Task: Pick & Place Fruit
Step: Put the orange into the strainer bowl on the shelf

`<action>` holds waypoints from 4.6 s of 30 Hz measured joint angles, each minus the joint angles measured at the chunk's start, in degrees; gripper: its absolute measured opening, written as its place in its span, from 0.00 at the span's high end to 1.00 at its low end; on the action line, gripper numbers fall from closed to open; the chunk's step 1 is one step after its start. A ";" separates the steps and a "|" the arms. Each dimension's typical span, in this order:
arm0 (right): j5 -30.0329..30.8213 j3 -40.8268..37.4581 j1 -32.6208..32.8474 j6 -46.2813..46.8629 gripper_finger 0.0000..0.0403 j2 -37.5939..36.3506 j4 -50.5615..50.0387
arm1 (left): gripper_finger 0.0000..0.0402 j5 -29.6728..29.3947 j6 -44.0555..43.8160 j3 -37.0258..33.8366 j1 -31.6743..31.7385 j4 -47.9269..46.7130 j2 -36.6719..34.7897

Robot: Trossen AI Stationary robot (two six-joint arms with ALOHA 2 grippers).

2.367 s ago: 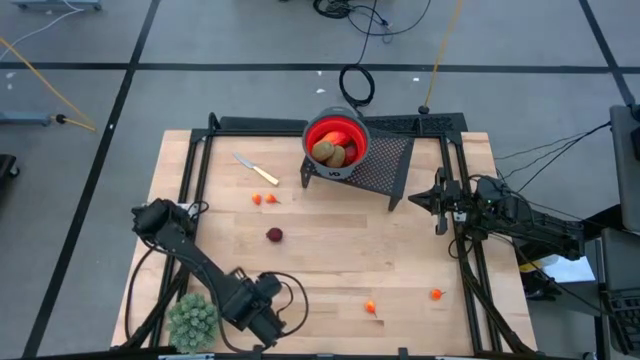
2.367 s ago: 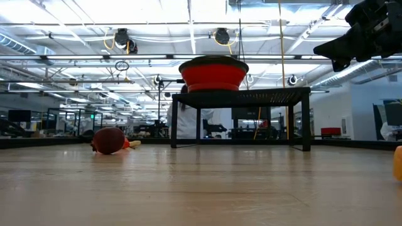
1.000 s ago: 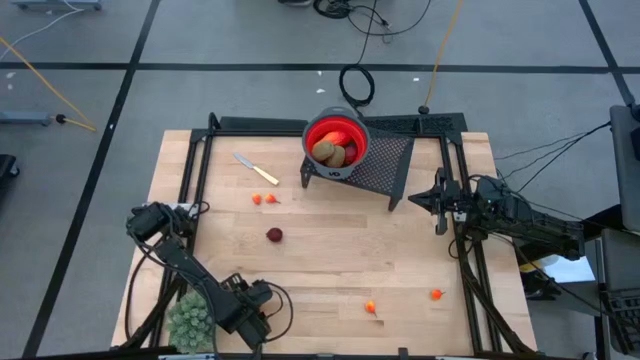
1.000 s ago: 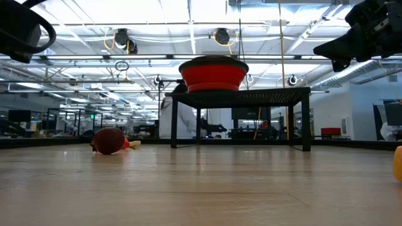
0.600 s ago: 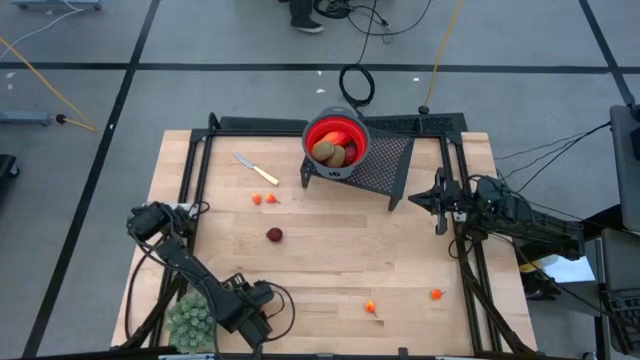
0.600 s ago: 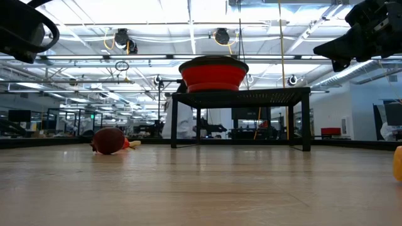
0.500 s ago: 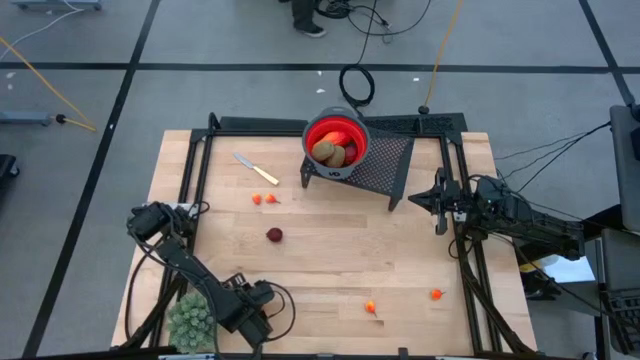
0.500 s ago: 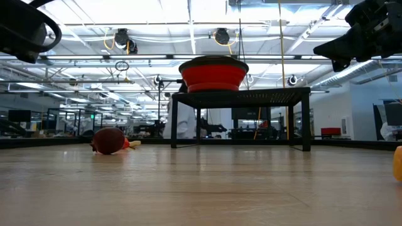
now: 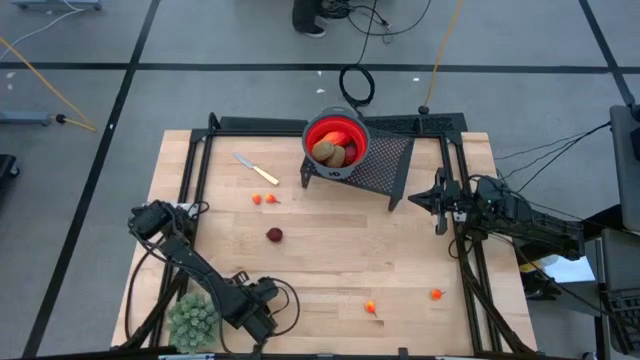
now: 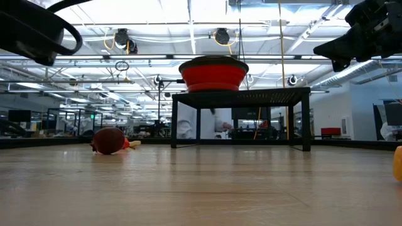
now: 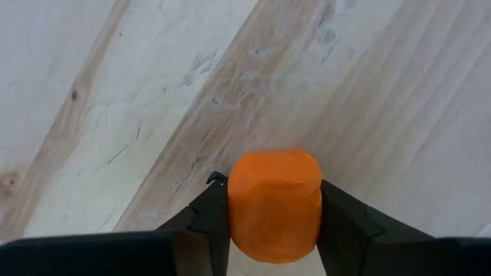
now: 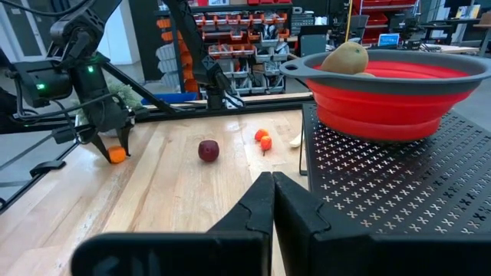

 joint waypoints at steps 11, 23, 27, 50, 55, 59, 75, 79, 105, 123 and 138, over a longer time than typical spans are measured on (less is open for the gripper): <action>0.00 0.00 0.00 0.00 1.00 -0.02 0.00 | 0.64 -2.23 1.76 0.63 1.48 1.59 -4.58; 0.00 0.00 0.01 0.00 1.00 -0.02 0.00 | 0.64 -24.61 3.98 0.68 3.21 9.59 -16.50; 0.00 0.00 0.00 0.00 1.00 -0.02 0.00 | 0.64 -30.25 6.72 0.70 4.02 13.45 -19.34; 0.00 0.00 0.00 -0.66 1.00 -0.02 -0.02 | 0.64 -17.25 32.63 0.72 13.39 62.92 -22.92; 0.00 0.00 0.00 -0.66 1.00 -0.02 0.00 | 0.64 -12.39 37.99 0.71 15.02 71.29 -22.90; 0.00 0.00 0.01 -0.66 1.00 -0.02 0.00 | 0.64 -9.17 40.83 0.70 16.12 76.92 -22.90; -0.01 0.00 0.01 -0.66 1.00 -0.02 -0.02 | 0.64 -1.41 46.45 0.70 18.27 87.42 -22.89; 0.00 0.00 0.00 -0.66 1.00 -0.02 -0.02 | 0.64 -2.77 46.21 0.70 18.25 87.39 -22.89; -0.02 0.00 0.01 -0.66 1.00 -0.02 -0.02 | 0.64 -26.52 10.50 0.70 23.42 85.62 -22.89; 0.00 0.00 0.00 -0.67 1.00 -0.02 -0.02 | 0.64 -27.02 39.30 0.69 25.67 78.02 -22.87; 0.00 0.00 0.00 -4.98 1.00 0.00 0.00 | 0.64 -26.81 57.72 10.10 36.43 52.97 -22.87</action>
